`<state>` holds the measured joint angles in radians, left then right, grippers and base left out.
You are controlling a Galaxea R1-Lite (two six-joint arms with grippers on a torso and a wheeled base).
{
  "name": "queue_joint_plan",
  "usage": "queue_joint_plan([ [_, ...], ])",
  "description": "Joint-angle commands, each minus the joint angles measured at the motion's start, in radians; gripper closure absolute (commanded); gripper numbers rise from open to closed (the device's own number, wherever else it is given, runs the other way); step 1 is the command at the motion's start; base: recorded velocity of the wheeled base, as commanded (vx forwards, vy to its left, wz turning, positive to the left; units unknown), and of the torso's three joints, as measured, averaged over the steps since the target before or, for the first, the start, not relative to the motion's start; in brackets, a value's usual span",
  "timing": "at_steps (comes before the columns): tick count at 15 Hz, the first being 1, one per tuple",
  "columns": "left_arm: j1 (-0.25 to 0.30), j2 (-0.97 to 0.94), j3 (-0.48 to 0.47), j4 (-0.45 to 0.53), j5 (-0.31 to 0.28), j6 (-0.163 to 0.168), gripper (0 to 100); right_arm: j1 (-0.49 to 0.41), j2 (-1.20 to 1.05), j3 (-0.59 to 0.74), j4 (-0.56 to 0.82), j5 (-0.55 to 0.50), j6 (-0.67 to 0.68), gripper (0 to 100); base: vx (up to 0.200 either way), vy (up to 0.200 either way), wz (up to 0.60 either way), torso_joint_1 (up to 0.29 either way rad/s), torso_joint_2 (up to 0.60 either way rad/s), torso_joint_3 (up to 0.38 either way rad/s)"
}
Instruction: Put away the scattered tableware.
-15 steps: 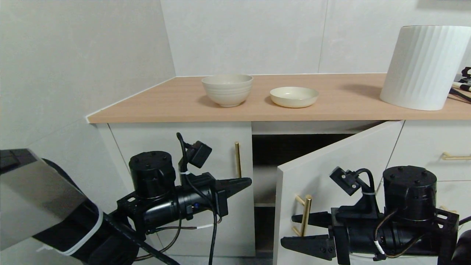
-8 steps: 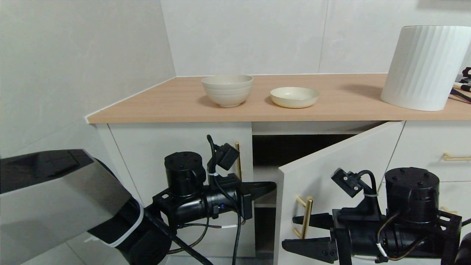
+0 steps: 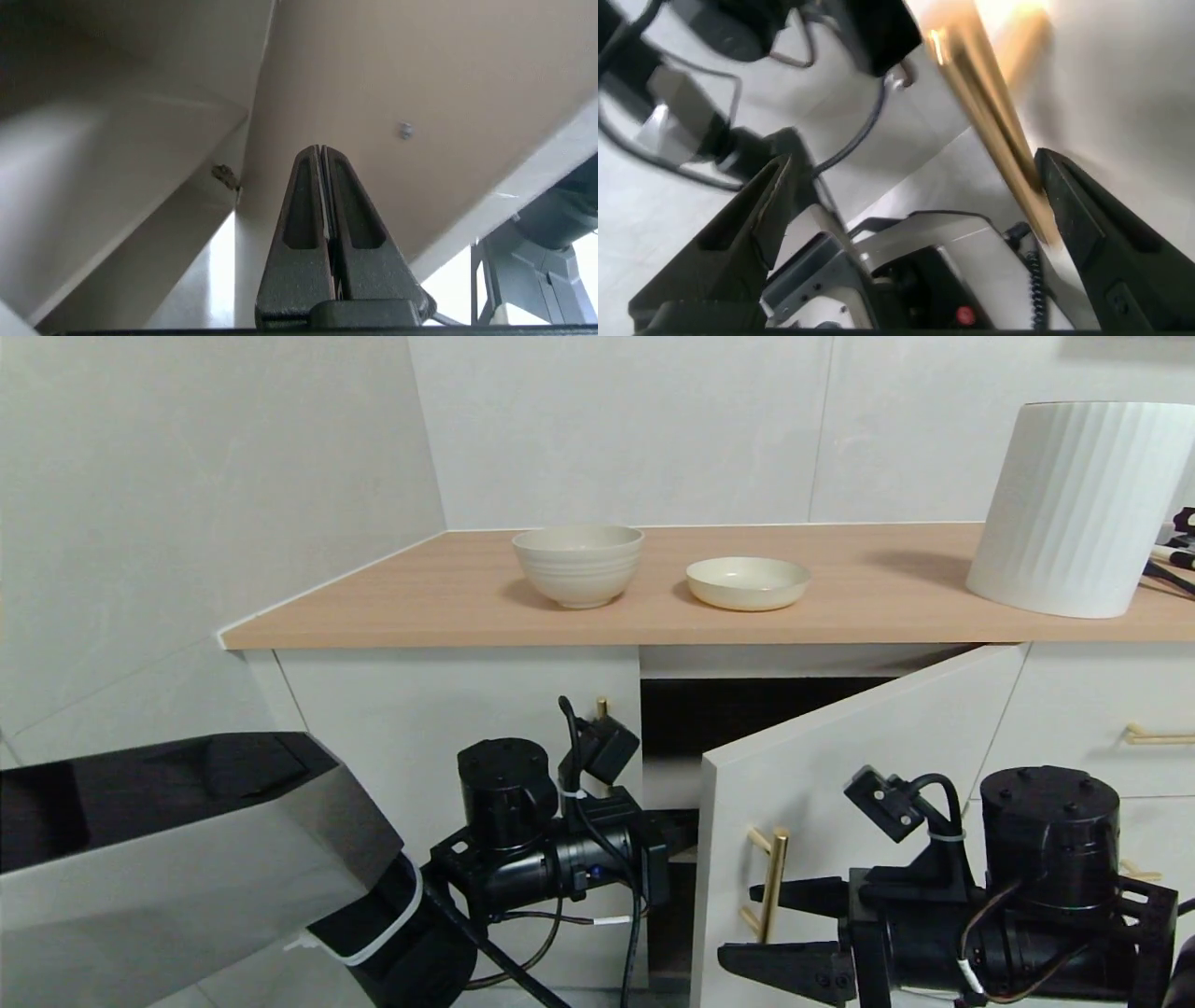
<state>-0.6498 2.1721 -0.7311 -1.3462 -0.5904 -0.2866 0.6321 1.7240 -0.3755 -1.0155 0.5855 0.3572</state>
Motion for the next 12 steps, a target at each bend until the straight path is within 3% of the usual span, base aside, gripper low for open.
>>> queue_joint_plan([
  [1,-0.013,0.011,-0.004,-0.002,0.0,-0.002,100,-0.02,-0.011,0.012,-0.003,-0.029,-0.001,0,0.0,0.0,0.0,0.0,0.0,0.0],
  [12,-0.019,-0.006,0.005,-0.002,0.008,-0.003,100,-0.106,-0.258,0.254,0.002,-0.058,-0.018,0,0.0,0.0,0.0,0.0,0.0,0.0],
])
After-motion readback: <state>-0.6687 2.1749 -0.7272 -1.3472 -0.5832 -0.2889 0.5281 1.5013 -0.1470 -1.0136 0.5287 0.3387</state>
